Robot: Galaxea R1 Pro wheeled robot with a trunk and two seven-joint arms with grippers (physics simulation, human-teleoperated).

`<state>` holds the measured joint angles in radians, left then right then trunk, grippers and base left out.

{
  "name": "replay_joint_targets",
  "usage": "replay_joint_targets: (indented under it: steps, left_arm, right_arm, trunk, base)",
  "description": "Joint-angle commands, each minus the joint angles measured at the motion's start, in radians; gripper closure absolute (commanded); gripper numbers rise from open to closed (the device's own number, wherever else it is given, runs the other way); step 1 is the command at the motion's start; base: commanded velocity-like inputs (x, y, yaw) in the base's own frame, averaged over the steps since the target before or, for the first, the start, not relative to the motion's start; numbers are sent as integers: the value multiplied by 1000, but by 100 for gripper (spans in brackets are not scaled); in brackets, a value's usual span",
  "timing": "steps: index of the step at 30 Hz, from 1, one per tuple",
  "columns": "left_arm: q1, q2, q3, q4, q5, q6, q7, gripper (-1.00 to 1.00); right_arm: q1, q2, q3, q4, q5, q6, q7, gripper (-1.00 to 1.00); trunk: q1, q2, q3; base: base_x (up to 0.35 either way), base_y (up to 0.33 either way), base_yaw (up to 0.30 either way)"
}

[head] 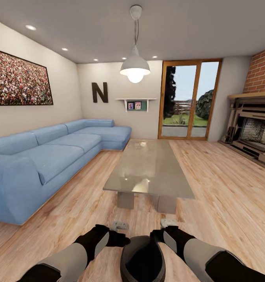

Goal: Place each of the two pumpkins and all three candles from the living room inside a cabinet in the living room (use any cabinet), then make sure every cabinet is closed, and position the cauldron so it is next to a table in the living room.

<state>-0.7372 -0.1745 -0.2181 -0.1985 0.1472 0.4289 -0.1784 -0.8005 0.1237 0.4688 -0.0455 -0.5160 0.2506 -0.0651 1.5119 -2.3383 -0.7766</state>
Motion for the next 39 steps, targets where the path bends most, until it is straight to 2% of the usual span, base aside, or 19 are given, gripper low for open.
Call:
replay_joint_targets:
  steps: [1, 4, 7, 9, 13, 16, 20, 23, 34, 39]
  left_arm:
    - [-1, 0, -4, -2, 17, 7, 2, -100]
    - [-1, 0, -3, -3, 47, 13, 5, -100]
    - [-1, 0, -4, -5, 58, 16, 7, -100]
    - [-1, 0, -3, -5, 62, 17, 8, -100]
    - [-2, 0, -3, -5, 101, 29, 8, -100]
    - [-6, 0, -3, -5, 143, 68, 10, -100]
    - [-8, 0, -4, -8, 163, 93, 13, -100]
    - [-10, 0, -4, -11, 168, 100, 14, -100]
    - [-18, 0, -4, -51, 177, 158, 16, -100]
    - [-19, 0, -3, -77, 177, 156, 48, -100]
  right_arm:
    - [-5, 0, 8, -2, -10, 10, -5, -100]
    - [-27, -1, 8, -2, -11, 48, -5, -100]
    - [-38, -1, 7, -2, -12, 77, -5, -100]
    - [-41, 0, 7, -2, -12, 82, -5, -100]
    - [-44, 2, 6, -1, -11, 91, -5, -100]
    - [-45, 2, 5, 0, -12, 150, -5, -100]
    - [-45, 3, 5, 1, -13, 188, -5, -100]
    - [-45, 4, 5, 1, -13, 197, -5, -100]
    - [-45, 4, 6, 7, -13, 202, -5, -100]
    - [-45, 4, 7, 8, -14, 196, -5, -100]
  trunk:
    - [4, -8, -4]
    - [15, -29, -14]
    - [27, -50, -23]
    - [34, -64, -29]
    - [50, -92, -42]
    - [61, -113, -51]
    - [77, -141, -64]
    - [88, -162, -73]
    - [93, -164, -116]
    - [95, -165, -135]
  base:
    - [0, 0, 0]
    - [0, 0, 0]
    - [0, 0, 0]
    - [0, 0, 0]
    - [0, 0, 0]
    - [0, 0, 0]
    - [0, 0, 0]
    - [0, 0, 0]
    - [0, 0, 0]
    - [0, 0, 0]
